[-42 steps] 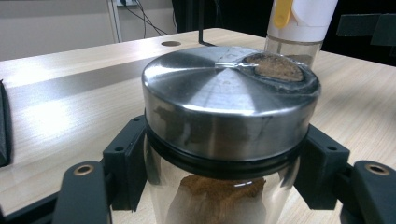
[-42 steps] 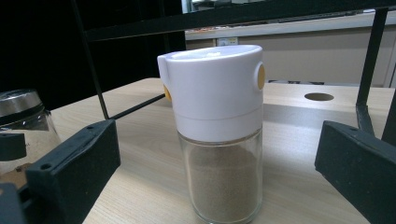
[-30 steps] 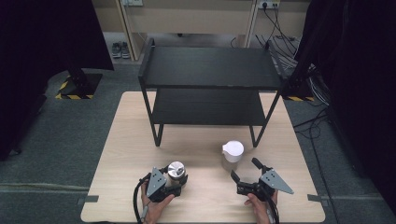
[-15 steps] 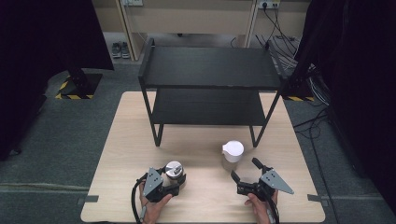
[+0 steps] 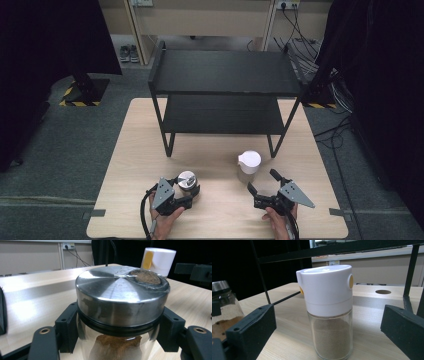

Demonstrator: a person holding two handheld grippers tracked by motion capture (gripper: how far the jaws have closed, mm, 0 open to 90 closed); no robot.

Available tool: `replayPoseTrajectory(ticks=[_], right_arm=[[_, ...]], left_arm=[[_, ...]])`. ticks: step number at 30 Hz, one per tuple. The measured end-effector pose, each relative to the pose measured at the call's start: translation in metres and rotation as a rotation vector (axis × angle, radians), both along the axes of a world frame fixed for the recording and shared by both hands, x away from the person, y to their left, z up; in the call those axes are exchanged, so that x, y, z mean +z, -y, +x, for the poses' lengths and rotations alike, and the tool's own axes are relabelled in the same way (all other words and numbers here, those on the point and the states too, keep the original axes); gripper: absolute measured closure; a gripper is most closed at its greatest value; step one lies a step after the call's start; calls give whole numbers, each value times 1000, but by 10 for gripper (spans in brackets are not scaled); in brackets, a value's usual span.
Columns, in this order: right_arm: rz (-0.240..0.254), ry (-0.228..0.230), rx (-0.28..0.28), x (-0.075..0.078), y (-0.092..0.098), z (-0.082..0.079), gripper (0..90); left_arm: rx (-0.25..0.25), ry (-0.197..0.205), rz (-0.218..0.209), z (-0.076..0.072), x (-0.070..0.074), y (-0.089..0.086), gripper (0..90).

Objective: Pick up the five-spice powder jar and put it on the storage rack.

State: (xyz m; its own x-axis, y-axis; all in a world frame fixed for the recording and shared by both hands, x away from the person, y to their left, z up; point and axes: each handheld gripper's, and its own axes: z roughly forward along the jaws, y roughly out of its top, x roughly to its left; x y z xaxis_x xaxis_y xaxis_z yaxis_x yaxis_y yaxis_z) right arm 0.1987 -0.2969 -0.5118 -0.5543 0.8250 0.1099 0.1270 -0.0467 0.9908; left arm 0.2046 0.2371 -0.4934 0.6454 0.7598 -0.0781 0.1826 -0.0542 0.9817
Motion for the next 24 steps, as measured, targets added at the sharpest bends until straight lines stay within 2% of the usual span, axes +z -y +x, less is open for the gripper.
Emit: replayPoseTrajectory(ticks=[2,15,24], right_arm=[[-2,1,0,0,0,0,3],[-1,-1,1,0,0,0,3],[0,-2,0,0,0,0,3]], left_arm=[[-5,2,-12,2,5,-1,309],[-22,37,-23,12,34,0,309],[-48,62,2,24,62,6,309]])
